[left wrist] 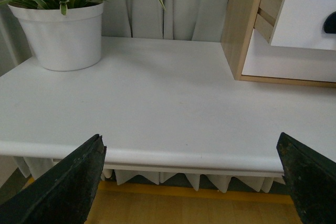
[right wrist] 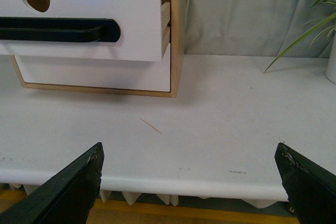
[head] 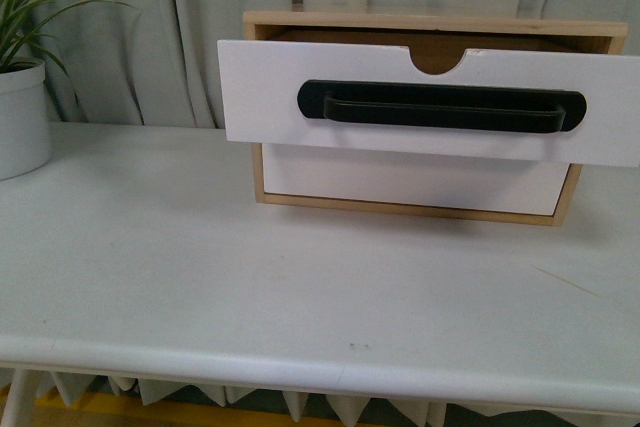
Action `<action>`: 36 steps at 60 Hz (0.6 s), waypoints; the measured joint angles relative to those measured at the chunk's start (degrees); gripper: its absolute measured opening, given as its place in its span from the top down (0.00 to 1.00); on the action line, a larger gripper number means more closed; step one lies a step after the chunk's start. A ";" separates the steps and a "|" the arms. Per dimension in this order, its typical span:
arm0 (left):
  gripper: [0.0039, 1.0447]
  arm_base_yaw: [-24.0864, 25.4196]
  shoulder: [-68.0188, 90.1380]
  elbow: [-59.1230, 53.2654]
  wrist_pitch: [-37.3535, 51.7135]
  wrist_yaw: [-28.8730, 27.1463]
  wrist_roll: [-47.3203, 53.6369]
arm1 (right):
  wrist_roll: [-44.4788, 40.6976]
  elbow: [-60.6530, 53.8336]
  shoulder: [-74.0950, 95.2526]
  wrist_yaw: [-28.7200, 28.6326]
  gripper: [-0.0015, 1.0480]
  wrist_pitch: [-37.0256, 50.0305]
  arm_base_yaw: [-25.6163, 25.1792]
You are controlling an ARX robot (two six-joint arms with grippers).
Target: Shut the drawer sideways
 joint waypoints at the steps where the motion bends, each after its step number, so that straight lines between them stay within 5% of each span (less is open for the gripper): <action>1: 0.05 0.00 0.00 0.00 0.00 0.00 0.00 | 0.00 0.00 0.00 -0.02 0.09 0.00 0.00; 36: 0.05 0.00 0.00 0.00 0.00 0.00 0.02 | 0.00 0.00 0.00 0.00 0.09 0.00 0.00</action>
